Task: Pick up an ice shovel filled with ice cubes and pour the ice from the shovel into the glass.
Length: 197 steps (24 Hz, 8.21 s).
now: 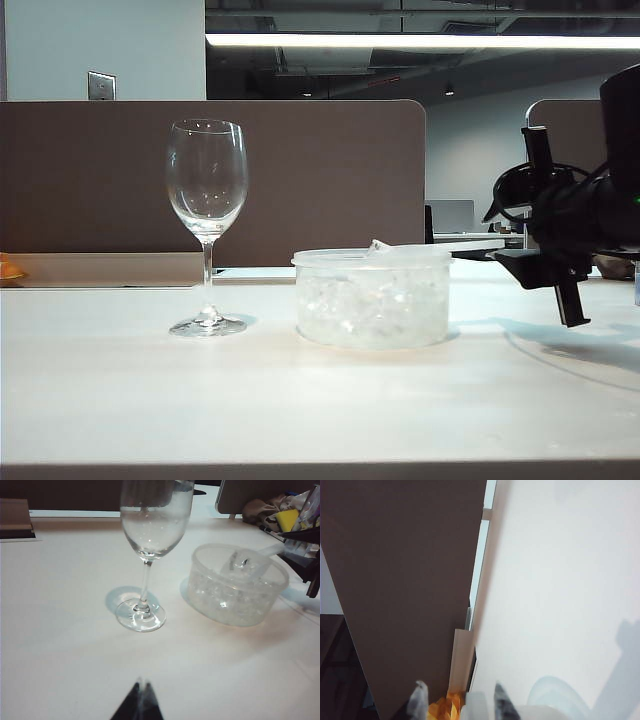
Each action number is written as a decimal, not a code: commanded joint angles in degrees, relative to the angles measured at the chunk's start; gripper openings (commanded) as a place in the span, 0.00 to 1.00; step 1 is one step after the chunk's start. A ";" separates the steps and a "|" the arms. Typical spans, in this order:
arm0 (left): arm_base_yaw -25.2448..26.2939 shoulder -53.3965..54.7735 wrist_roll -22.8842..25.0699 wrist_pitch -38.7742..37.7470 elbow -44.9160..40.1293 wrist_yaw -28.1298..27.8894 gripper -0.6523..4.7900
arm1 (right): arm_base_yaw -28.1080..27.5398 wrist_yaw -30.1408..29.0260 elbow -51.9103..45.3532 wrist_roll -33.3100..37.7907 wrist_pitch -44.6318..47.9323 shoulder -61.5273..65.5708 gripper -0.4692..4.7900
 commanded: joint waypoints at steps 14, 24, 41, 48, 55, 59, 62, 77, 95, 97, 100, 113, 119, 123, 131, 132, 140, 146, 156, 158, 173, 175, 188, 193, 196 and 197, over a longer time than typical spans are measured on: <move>0.09 0.04 0.20 0.00 0.04 0.39 0.11 | 0.00 -3.78 0.52 -0.33 -1.77 -0.17 0.34; 0.09 0.04 0.22 0.00 0.04 0.39 0.11 | 0.00 -3.72 0.55 -0.33 -1.95 -0.15 0.25; 0.09 0.04 0.20 0.00 0.04 0.39 0.11 | -0.02 -4.57 2.64 0.07 -2.38 1.38 0.22; 0.09 0.04 0.22 -0.02 0.04 0.39 0.11 | 0.00 -4.57 2.69 1.22 -2.16 2.56 0.17; 0.09 0.04 0.20 0.00 0.04 0.39 0.11 | 0.00 -5.22 3.78 2.93 -1.33 3.21 0.08; 0.09 0.02 0.22 0.00 0.04 0.39 0.11 | 0.00 -5.64 4.31 5.42 -0.70 3.26 0.08; 0.09 0.04 0.20 0.00 0.04 0.42 0.11 | -0.02 -5.64 4.44 6.47 1.05 3.26 0.08; 0.09 0.04 0.20 0.00 0.04 0.39 0.11 | 0.00 -4.70 6.05 15.47 9.68 3.23 0.08; 0.09 0.04 0.22 0.00 0.04 0.42 0.11 | 1.40 -4.20 12.66 13.11 0.42 -0.48 0.08; 0.09 0.04 0.22 0.00 0.04 0.42 0.11 | 1.79 -3.50 13.07 13.07 -1.14 -1.14 0.08; 0.09 0.04 0.20 0.00 0.04 0.39 0.11 | 2.23 -3.45 14.32 13.05 -4.87 -2.32 0.08; 0.09 0.04 0.22 0.00 0.04 0.39 0.11 | 7.34 -3.32 28.48 9.66 -16.46 -2.84 0.08; 0.09 0.04 0.20 0.00 0.04 0.42 0.11 | 9.16 -3.48 33.81 8.35 -20.57 -2.84 0.08; 0.09 0.04 0.22 0.00 0.04 0.42 0.11 | 10.01 -3.52 36.04 7.04 -22.45 -2.84 0.08; 0.09 0.04 0.20 0.00 0.04 0.33 0.11 | 12.15 -3.50 37.59 5.16 -24.72 -2.82 0.08; 0.09 0.04 0.20 0.00 0.04 0.42 0.11 | 12.66 -3.61 37.57 5.11 -25.14 -2.80 0.08; 0.09 0.04 0.20 0.00 0.04 0.39 0.11 | 14.78 -3.45 37.59 2.03 -27.28 -2.80 0.08; 0.09 0.04 0.22 0.00 0.04 0.37 0.11 | 15.45 -3.52 37.59 -3.93 -27.74 -2.80 0.08; 0.09 0.04 0.22 0.00 0.04 0.37 0.11 | 15.45 -3.50 37.59 -9.03 -28.81 -2.80 0.08; 0.09 0.04 0.22 0.00 0.04 0.37 0.11 | 15.47 -3.50 37.59 -9.88 -28.76 -2.80 0.08; 0.09 0.04 0.22 0.00 0.04 0.37 0.11 | 15.72 -5.07 42.16 -14.49 -31.91 -2.78 0.08; 0.09 0.04 0.22 0.00 0.04 0.37 0.11 | 15.72 -6.12 43.36 -15.67 -33.81 -2.78 0.08; 0.09 0.04 0.20 0.00 0.04 0.37 0.11 | 16.15 -6.23 44.37 -19.67 -35.15 -2.78 0.08; 0.09 0.04 0.22 0.00 0.04 0.37 0.11 | 16.15 -6.03 44.37 -19.87 -34.67 -2.78 0.08; 0.09 0.04 0.22 0.00 0.04 0.37 0.11 | 16.06 -6.03 44.37 -19.87 -32.61 -2.78 0.08; 0.09 0.04 0.20 0.00 0.04 0.37 0.11 | 15.96 -5.99 44.39 -19.87 -31.87 -2.78 0.08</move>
